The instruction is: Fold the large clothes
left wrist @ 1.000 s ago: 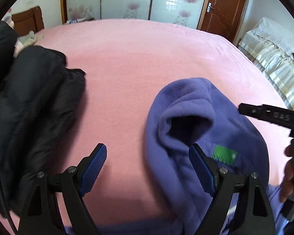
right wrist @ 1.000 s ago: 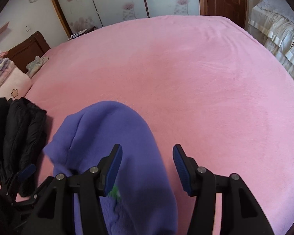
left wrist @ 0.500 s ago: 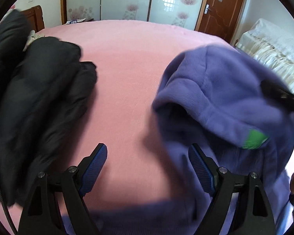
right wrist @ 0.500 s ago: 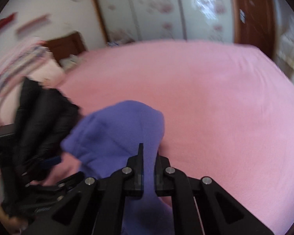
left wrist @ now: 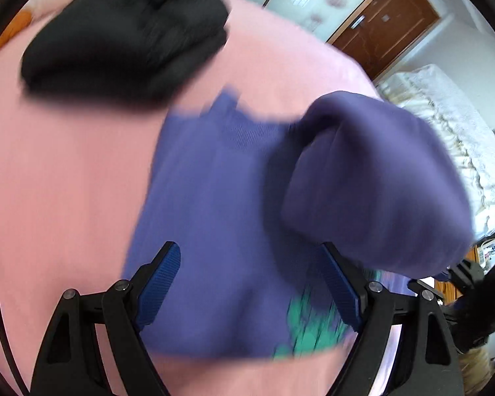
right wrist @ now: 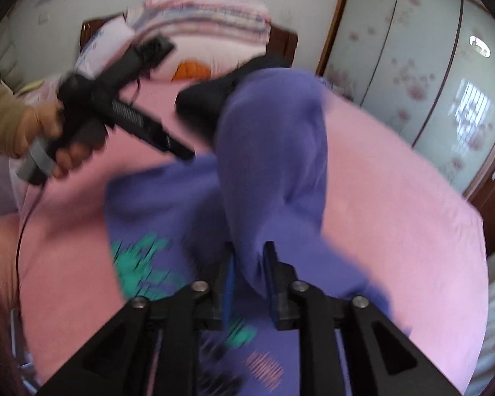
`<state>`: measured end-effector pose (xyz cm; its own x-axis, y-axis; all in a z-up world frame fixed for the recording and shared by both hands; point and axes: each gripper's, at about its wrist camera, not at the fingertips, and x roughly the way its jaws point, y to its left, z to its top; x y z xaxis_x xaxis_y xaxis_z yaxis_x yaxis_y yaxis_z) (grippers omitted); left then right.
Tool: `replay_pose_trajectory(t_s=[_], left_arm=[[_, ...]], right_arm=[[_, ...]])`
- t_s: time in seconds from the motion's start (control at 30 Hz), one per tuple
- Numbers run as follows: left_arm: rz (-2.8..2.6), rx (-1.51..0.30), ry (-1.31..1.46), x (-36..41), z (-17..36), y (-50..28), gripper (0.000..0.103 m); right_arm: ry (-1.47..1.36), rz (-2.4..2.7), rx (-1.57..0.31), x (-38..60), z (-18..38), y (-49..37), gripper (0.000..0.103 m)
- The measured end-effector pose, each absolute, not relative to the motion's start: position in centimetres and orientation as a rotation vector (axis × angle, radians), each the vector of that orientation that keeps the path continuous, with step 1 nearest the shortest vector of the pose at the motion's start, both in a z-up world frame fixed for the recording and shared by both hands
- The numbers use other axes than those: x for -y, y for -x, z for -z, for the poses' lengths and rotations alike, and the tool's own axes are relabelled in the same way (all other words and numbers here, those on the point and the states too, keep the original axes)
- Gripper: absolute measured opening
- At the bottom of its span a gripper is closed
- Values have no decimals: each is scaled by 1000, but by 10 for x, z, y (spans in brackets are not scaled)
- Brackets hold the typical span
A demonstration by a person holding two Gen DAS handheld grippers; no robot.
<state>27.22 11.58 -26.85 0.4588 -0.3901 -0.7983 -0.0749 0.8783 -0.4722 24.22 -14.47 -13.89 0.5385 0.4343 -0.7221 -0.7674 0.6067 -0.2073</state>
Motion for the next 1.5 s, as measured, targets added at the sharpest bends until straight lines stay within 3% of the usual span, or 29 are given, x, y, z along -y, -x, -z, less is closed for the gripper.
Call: replay_pose_trajectory(t_s=[0.17, 0.47, 0.6, 0.67, 0.9, 1.03, 1.1, 1.13, 1.23, 1.33, 1.37, 1.4, 1.5], left_arm=[[194, -1147, 569, -121, 286, -233, 83], [289, -1076, 494, -95, 198, -266, 84], [343, -1114, 487, -67, 183, -292, 84], [340, -1142, 472, -53, 182, -301, 84], [230, -1369, 516, -32, 235, -332, 84], [279, -1403, 577, -33, 255, -330, 83], [339, -1394, 588, -32, 256, -325, 71], [367, -1391, 599, -32, 256, -325, 58], [422, -1353, 614, -32, 254, -324, 47], [452, -1296, 648, -35, 250, -326, 26], [451, -1274, 662, -37, 249, -327, 18], [447, -1231, 682, -40, 244, -328, 15], [486, -1097, 799, -46, 232, -329, 14]], right_arm=[[324, -660, -815, 176, 170, -189, 22], [-62, -524, -891, 181, 185, -158, 23], [-185, -468, -895, 177, 184, -170, 40], [-269, -451, -897, 178, 182, -179, 43], [-568, -413, -936, 209, 186, -201, 55], [-685, -408, -974, 212, 201, -219, 56], [-725, -418, -994, 209, 210, -230, 56], [-748, -419, -1010, 208, 215, -236, 56], [-847, -457, -1036, 202, 230, -256, 56], [-897, -496, -1060, 193, 238, -274, 55], [-875, -512, -1058, 188, 236, -280, 41], [-830, -517, -1041, 183, 230, -285, 19], [-649, -492, -930, 179, 190, -299, 13]])
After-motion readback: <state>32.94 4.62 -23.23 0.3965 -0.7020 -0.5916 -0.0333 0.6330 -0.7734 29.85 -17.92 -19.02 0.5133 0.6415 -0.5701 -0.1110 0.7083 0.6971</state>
